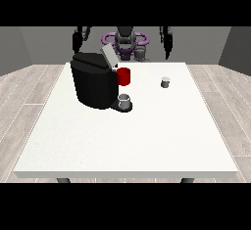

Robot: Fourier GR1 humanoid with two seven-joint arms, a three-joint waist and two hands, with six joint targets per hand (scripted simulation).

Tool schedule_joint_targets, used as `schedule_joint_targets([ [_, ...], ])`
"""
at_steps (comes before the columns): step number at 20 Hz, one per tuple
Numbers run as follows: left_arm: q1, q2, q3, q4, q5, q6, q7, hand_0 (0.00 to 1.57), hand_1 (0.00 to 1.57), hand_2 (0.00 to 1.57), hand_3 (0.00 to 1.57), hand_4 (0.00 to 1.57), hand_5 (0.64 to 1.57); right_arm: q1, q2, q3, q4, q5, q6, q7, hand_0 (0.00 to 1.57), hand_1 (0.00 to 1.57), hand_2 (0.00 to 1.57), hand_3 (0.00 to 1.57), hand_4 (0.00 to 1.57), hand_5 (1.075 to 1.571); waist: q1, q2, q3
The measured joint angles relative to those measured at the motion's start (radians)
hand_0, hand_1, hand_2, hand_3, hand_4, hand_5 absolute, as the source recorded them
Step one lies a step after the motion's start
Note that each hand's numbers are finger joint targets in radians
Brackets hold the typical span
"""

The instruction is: Insert the coffee pod into the coffee machine and close the lid

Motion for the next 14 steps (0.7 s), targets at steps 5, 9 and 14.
schedule_joint_targets([
  [5, 0.039, 0.021, 0.015, -0.012, 0.039, -0.082, -0.075, 0.0, 0.0, 0.0, 0.0, 0.31, 1.571, 0.011, 0.0, -0.009, 0.032, 0.014, 0.001, 0.006, 0.0, 0.0, 0.0, 0.0, 0.13, 1.571, 0.043, -0.023, 0.003],
  [9, 0.06, 0.066, 0.028, -0.005, 0.027, -0.129, -0.155, 0.0, 0.0, 0.0, 0.0, 0.0, 1.571, 0.015, 0.039, -0.033, 0.035, 0.025, -0.062, -0.041, 0.0, 0.0, 0.0, 0.0, 0.09, 1.571, 0.046, -0.03, 0.004],
  [14, 0.005, 0.159, 0.089, 0.048, 0.001, -0.169, -0.154, 0.0, 0.0, 0.0, 0.0, 0.0, 1.571, 0.009, 0.066, -0.037, 0.022, 0.027, -0.091, -0.078, 0.0, 0.0, 0.0, 0.0, 0.22, 1.571, 0.014, -0.01, 0.0044],
])
